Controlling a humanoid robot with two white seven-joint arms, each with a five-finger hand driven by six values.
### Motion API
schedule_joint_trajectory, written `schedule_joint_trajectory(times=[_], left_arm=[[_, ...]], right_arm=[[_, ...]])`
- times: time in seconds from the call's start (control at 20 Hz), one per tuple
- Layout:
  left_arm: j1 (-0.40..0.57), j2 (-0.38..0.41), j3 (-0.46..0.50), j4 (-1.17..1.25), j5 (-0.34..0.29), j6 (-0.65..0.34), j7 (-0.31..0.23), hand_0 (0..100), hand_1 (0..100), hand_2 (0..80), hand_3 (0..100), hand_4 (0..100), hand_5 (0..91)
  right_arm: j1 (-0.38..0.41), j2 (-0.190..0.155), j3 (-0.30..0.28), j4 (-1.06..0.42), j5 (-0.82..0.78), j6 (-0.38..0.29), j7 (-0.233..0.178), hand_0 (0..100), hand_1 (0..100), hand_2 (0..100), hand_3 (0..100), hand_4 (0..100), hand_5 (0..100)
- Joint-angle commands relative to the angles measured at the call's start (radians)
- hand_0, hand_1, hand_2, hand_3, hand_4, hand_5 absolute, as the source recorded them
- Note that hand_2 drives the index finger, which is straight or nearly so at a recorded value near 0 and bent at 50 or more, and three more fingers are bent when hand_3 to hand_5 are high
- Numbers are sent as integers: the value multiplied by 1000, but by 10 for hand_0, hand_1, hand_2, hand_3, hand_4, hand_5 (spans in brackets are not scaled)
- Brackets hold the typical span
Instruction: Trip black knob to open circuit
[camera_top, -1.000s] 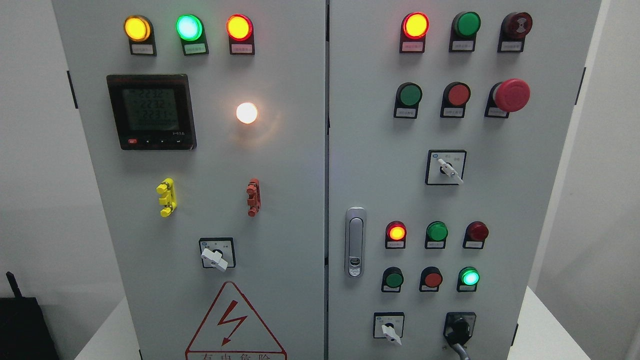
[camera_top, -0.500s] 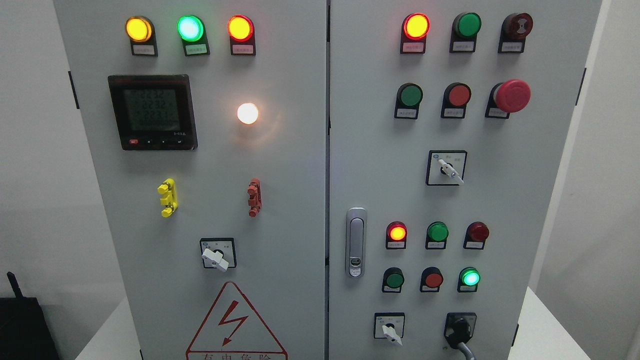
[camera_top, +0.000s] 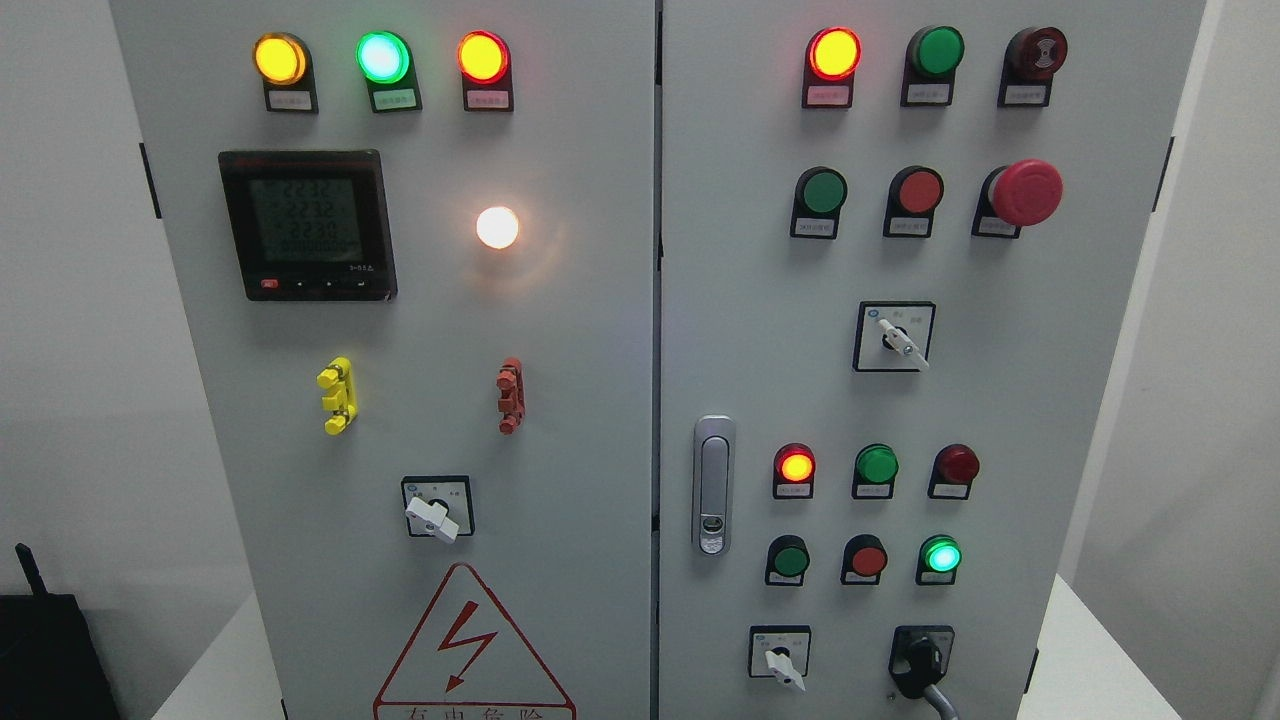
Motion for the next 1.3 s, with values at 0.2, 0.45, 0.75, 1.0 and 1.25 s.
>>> schedule_joint_trajectory(times=[0.2,0.45,0.75,1.0,1.25], left_arm=[[0,0,0,0,-23,1,0,120,389,0,0,0,0],[0,0,0,0,-23,-1,0,120,389,0,0,0,0],[0,0,0,0,-23,-1,0,120,389,0,0,0,0],[0,0,0,0,-23,1,0,120,389,0,0,0,0],[0,0,0,0,-23,-1,0,120,389,0,0,0,0]], right_arm=[[1,-20,-44,2,-5,0,-1,0,0,0,1000,1000,982],[1,-34,-57,5,-45,-1,-2,0,0,0,1000,1000,982],[13,-39,-65,0,-47,-3,1,0,0,0,1000,982,951],[38,-37,-65,-17,-47,-7,2,0,0,0,991,866,780],[76,-31,-64,-41,-47,-13,37,0,0,0,515,398,370]])
